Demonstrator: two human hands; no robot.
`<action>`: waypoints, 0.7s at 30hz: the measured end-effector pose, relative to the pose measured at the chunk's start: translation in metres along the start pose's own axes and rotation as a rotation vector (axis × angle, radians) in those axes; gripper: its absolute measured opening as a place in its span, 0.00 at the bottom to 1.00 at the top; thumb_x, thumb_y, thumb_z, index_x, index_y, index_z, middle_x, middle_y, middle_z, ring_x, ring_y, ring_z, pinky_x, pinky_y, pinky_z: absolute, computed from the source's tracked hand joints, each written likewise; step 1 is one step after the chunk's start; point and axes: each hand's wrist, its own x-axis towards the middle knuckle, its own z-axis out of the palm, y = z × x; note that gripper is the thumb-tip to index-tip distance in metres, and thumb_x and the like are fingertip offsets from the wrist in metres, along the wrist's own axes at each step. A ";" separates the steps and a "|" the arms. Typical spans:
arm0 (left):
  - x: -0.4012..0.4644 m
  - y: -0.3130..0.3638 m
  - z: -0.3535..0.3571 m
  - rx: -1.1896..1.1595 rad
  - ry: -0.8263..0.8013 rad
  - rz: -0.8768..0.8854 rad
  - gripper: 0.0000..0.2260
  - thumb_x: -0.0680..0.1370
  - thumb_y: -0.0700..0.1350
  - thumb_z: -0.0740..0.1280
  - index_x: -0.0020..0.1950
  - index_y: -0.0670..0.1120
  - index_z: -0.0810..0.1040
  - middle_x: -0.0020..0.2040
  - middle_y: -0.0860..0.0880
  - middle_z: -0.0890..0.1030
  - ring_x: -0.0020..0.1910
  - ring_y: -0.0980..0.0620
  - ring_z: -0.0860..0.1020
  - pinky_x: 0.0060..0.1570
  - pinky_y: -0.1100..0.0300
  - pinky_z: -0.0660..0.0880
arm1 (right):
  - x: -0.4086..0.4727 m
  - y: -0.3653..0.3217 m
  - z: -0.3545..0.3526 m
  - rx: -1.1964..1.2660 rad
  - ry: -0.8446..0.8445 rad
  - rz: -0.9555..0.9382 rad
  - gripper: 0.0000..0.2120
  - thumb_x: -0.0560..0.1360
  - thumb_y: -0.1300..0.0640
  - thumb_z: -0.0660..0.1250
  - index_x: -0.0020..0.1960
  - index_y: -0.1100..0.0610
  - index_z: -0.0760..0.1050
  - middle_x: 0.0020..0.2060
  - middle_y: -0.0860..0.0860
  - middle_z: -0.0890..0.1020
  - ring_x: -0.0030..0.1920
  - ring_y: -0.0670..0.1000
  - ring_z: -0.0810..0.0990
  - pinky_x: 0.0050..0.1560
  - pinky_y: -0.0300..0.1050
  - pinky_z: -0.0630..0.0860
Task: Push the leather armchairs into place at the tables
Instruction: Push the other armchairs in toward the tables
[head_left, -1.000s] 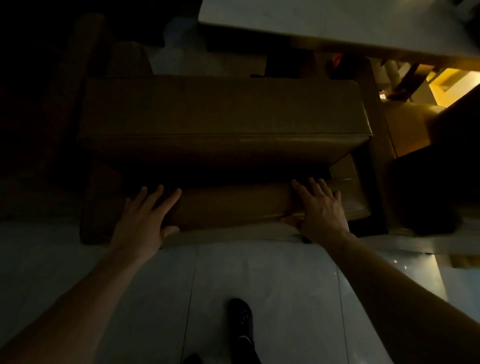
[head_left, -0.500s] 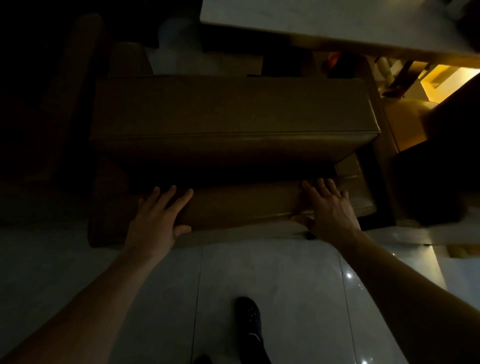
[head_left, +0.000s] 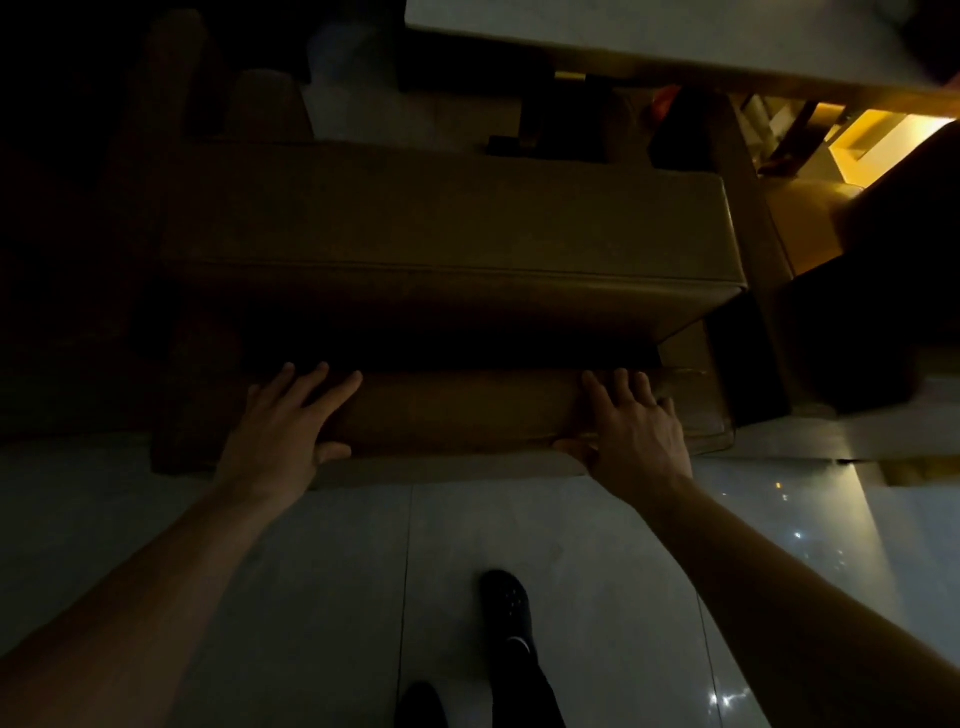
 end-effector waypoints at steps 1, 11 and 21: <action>0.000 -0.001 0.000 0.004 0.003 0.004 0.37 0.75 0.55 0.70 0.78 0.61 0.53 0.80 0.48 0.57 0.78 0.40 0.51 0.74 0.38 0.52 | 0.001 0.000 -0.001 0.000 -0.002 0.003 0.47 0.72 0.26 0.56 0.80 0.49 0.44 0.80 0.60 0.52 0.79 0.64 0.50 0.73 0.67 0.59; 0.017 -0.017 0.000 0.025 0.056 0.074 0.37 0.74 0.55 0.71 0.78 0.58 0.56 0.79 0.46 0.60 0.78 0.38 0.54 0.73 0.36 0.55 | 0.019 -0.005 -0.006 -0.031 0.022 0.016 0.48 0.70 0.23 0.55 0.80 0.49 0.47 0.79 0.59 0.55 0.78 0.64 0.54 0.68 0.66 0.68; 0.078 -0.036 -0.018 0.024 0.053 0.077 0.38 0.74 0.54 0.71 0.79 0.60 0.55 0.80 0.46 0.57 0.78 0.39 0.51 0.74 0.35 0.50 | 0.067 -0.018 -0.016 -0.007 0.052 0.046 0.48 0.70 0.24 0.58 0.80 0.49 0.48 0.78 0.61 0.58 0.77 0.65 0.57 0.67 0.68 0.69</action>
